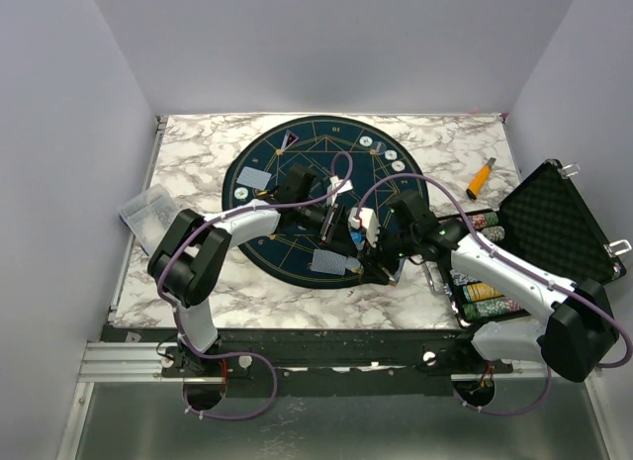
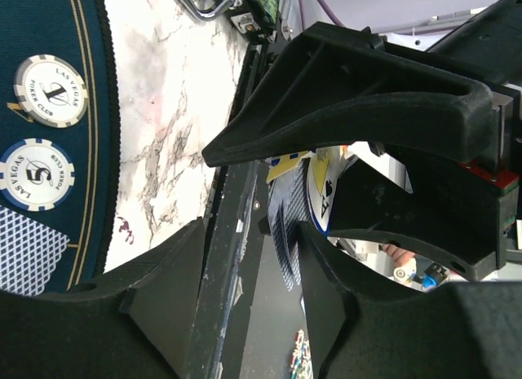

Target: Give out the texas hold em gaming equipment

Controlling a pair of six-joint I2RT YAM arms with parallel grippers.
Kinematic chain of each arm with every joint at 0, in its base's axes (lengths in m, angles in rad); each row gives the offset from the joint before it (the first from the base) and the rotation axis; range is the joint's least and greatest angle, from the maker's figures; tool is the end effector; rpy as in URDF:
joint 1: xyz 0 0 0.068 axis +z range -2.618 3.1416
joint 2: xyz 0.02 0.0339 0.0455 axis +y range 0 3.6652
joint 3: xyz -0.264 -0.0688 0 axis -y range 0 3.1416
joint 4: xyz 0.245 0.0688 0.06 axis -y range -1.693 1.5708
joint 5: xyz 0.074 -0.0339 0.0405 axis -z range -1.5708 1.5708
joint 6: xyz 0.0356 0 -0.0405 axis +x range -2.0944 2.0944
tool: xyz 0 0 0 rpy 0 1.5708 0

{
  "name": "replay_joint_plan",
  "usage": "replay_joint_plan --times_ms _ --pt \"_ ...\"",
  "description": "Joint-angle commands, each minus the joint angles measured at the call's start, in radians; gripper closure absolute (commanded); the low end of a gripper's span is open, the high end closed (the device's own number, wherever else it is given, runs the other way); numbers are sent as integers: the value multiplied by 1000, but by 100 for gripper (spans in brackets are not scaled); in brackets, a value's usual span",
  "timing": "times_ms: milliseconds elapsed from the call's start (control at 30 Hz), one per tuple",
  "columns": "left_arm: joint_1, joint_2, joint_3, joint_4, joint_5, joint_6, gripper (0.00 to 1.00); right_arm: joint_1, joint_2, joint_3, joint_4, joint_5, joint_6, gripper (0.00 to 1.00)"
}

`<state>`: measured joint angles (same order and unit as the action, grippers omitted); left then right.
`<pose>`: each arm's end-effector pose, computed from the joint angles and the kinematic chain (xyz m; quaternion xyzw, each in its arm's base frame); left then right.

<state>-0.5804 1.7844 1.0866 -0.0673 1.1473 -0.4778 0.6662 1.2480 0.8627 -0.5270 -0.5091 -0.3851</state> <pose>0.2884 -0.2279 0.1987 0.2521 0.7608 -0.5972 0.0323 0.1859 0.1682 0.2443 -0.5299 0.7513 0.2798 0.2764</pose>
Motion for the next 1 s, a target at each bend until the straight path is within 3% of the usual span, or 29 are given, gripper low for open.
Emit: replay_joint_plan --times_ms 0,333,533,700,967 --pt "7 14 0 -6 -15 31 51 1 -34 27 1 -15 6 99" --pt "57 -76 -43 -29 8 82 56 1 -32 14 10 0 4 99" --pt "48 -114 -47 12 33 48 42 1 -19 16 10 0 6 99" --pt "9 -78 -19 20 10 21 39 1 -15 21 12 -2 7 99" --pt "17 -52 -46 3 -32 27 53 1 -35 25 -1 12 9 99"
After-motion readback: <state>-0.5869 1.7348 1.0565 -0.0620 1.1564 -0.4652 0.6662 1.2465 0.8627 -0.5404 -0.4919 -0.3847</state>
